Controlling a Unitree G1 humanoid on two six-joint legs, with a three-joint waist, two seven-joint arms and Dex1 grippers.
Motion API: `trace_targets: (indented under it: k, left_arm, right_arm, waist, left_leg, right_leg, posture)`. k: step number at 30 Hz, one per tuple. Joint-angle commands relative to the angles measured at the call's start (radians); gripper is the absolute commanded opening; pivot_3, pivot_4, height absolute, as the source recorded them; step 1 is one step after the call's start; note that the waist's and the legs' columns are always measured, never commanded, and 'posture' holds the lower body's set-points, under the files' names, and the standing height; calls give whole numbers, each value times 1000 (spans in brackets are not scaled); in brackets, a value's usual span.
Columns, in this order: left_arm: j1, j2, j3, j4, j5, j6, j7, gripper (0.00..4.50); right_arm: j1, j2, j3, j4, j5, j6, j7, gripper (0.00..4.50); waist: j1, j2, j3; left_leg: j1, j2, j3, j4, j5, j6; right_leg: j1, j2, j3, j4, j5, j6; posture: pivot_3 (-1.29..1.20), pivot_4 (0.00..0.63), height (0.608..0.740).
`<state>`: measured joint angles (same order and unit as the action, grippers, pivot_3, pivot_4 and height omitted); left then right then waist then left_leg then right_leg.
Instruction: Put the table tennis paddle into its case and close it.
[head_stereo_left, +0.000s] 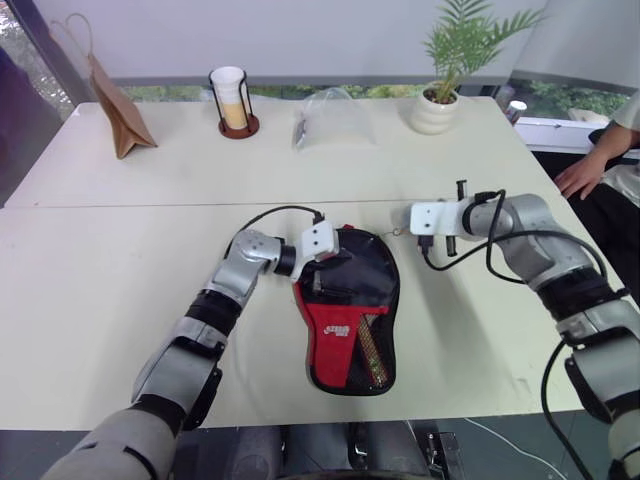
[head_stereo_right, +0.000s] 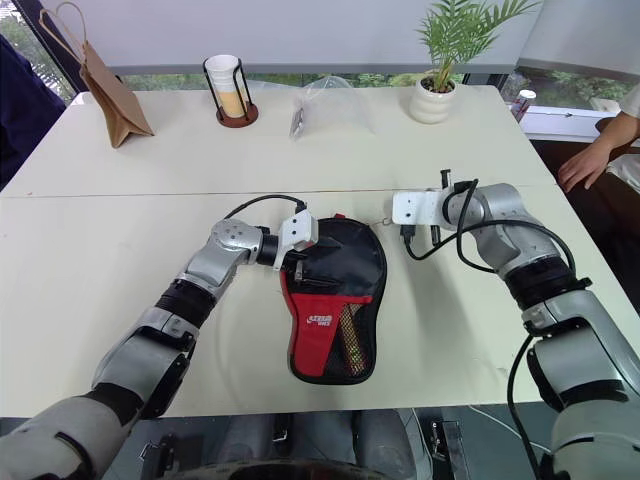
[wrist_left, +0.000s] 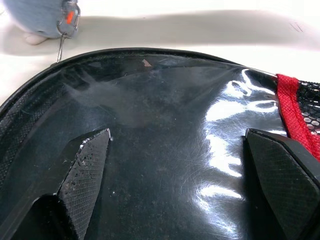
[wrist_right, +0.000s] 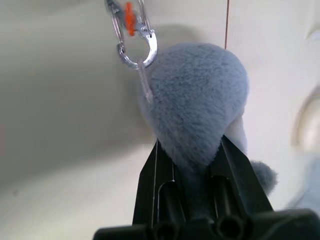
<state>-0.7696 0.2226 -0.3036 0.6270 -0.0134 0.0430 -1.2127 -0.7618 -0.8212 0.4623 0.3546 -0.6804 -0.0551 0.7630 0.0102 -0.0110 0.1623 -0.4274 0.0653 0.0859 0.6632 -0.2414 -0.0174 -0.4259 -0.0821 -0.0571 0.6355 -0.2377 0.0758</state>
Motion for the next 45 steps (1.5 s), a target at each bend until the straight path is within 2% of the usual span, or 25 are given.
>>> trace_targets:
  k: [1, 8, 20, 34, 45]
  left_arm:
    - [21, 11, -37, 44, 38, 27, 1, 4500]
    - [17, 13, -33, 47, 36, 34, 1, 4500]
    - [15, 7, -38, 57, 40, 38, 3, 4500]
    - [19, 8, -42, 57, 41, 43, 2, 4500]
    - [-6, 13, -37, 100, 43, 26, 2, 4500]
  right_arm:
    - [58, -32, 11, -114, -98, -31, -66, 193]
    - [171, -53, 2, -256, -225, -95, -170, 193]
    - [337, -93, -56, -466, -276, -194, -218, 193]
    - [514, -201, -195, -561, -247, -269, -229, 193]
    - [689, -288, -344, -662, -155, -336, -224, 193]
  waist:
    - [-1, 0, 0]
    - [-3, 0, 0]
    - [-4, -1, -1]
    - [2, -1, -1]
    - [2, -1, -1]
  left_leg:
    - [0, 0, 0, 0, 0, 0]
    - [1, 0, 0, 0, 0, 0]
    - [1, 0, 0, 0, 0, 0]
    - [1, 0, -1, 0, 0, 0]
    - [2, 0, -1, 0, 0, 0]
  right_leg:
    - [0, 0, 0, 0, 0, 0]
    - [0, 0, 0, 0, 0, 0]
    - [1, 0, 0, 0, -1, -1]
    - [2, 0, 0, -2, -1, -1]
    - [3, 0, 0, -3, -1, -1]
  posture:
    - [0, 150, 740]
    - [0, 150, 740]
    - [0, 150, 740]
    - [0, 150, 740]
    - [0, 150, 740]
